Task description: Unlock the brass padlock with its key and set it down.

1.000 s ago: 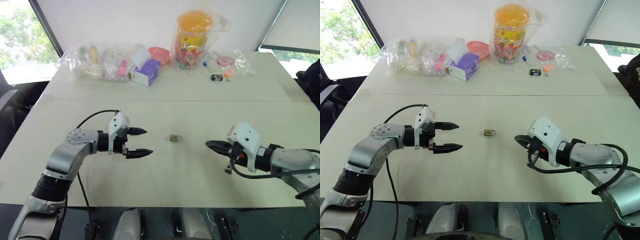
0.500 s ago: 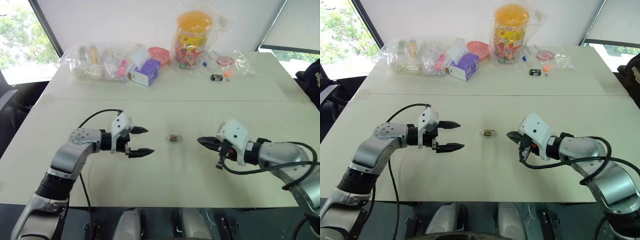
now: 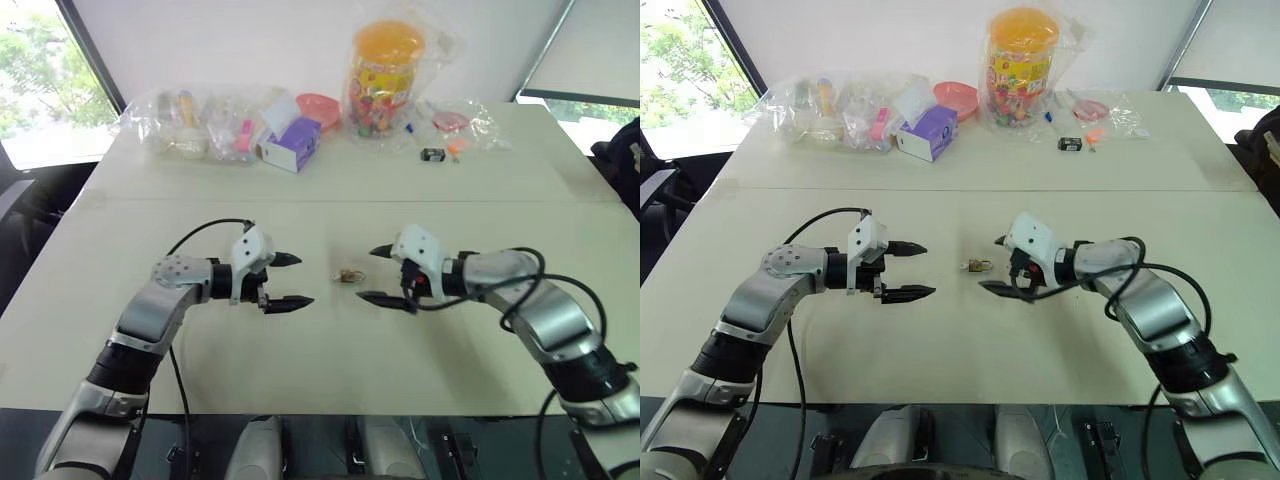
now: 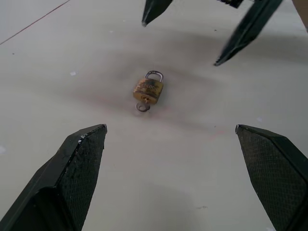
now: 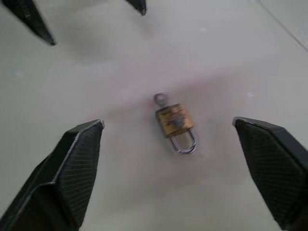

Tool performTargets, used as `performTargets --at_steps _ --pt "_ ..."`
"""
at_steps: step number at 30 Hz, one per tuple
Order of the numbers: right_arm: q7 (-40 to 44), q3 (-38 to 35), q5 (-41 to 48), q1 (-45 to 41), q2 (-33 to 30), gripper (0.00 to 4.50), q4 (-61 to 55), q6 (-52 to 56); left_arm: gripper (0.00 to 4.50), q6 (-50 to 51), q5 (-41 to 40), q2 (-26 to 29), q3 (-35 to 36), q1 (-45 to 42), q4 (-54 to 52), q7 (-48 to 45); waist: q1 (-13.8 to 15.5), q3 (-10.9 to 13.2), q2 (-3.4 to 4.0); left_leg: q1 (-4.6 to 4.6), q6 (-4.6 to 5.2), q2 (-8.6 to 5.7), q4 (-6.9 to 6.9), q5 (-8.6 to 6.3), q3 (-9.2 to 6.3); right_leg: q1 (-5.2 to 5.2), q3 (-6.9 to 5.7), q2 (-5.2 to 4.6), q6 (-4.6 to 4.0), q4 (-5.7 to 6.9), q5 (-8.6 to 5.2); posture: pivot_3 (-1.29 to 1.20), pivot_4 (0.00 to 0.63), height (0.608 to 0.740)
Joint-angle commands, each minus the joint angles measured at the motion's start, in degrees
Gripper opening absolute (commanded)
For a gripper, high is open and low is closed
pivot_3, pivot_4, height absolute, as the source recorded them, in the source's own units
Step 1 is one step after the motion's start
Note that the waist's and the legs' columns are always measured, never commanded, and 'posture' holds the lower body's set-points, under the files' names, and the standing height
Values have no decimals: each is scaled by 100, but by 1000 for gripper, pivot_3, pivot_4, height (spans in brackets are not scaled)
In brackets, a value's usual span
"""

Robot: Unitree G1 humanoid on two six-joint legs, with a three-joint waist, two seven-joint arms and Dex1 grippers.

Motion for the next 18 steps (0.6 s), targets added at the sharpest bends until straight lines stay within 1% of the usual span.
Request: performTargets --at_steps 1,6,8,12,18 --pt "262 52 -170 -355 252 4449 686 -393 4500 -110 -2 62 90 -49 -45 -44 3 0 0 0 0 1 0 0 0 -1 0 0 0 2 0 0 150 740" --pt "812 263 -433 -731 563 4449 1876 -829 4500 -83 -13 137 154 28 -168 -6 11 0 0 -3 0 -2 2 0 3 -2 0 -8 0 2 0 0 150 740" --pt "896 339 -624 -780 630 4449 2244 -1094 4500 -110 13 206 194 79 -209 19 5 0 0 -3 0 -2 1 0 3 -2 0 -10 0 2 0 0 150 740" --pt "971 324 -736 -766 847 4449 2577 -1375 4500 -90 -17 294 303 153 -267 117 -13 0 1 -1 0 1 1 0 4 -4 0 -15 0 4 0 0 150 740" --pt "936 428 -1164 -799 1030 4449 3081 -1886 4500 -63 -28 305 342 153 -317 193 -38 -1 1 10 -2 6 1 1 11 -3 2 -14 0 13 1 0 150 740"
